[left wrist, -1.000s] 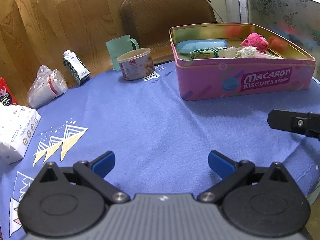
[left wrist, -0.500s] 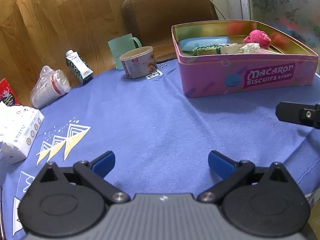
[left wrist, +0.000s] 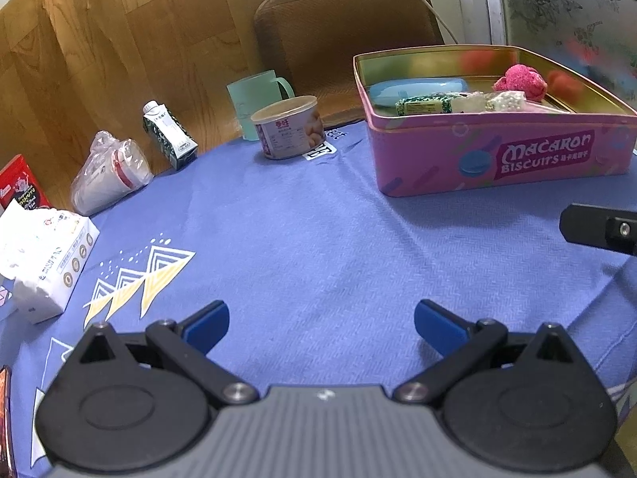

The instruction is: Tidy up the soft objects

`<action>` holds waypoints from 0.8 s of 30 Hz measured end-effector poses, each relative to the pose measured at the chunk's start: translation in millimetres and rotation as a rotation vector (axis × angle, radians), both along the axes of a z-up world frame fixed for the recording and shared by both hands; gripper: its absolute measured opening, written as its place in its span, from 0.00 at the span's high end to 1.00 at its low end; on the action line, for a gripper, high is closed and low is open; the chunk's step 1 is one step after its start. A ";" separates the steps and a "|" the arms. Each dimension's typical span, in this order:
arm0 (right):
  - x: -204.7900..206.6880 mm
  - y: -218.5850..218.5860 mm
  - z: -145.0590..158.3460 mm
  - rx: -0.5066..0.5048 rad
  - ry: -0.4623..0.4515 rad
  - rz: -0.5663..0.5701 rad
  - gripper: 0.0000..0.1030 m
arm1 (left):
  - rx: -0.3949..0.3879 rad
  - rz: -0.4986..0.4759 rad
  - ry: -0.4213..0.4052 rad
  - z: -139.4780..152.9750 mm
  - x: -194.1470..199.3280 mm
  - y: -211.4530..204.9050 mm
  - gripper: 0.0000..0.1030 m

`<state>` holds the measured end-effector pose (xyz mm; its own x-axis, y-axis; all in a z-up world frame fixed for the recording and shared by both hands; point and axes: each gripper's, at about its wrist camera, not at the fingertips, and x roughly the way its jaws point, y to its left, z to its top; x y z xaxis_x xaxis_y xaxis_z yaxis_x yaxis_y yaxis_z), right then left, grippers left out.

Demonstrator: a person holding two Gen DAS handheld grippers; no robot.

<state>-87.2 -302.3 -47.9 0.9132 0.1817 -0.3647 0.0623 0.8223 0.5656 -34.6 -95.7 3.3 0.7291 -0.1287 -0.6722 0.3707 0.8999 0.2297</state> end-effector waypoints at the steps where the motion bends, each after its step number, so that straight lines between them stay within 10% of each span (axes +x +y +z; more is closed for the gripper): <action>1: 0.2 0.4 0.4 -0.001 0.000 0.001 0.26 | -0.004 -0.001 0.004 0.1 0.3 0.7 0.00; 24: 1.8 10.0 4.9 -0.029 -0.001 0.010 0.25 | -0.064 0.023 0.061 -0.2 6.5 10.6 0.00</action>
<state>-85.4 -292.3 -42.9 0.9120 0.1798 -0.3687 0.0533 0.8392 0.5412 -28.1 -85.1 3.1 0.6905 -0.1567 -0.7061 0.3615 0.9203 0.1492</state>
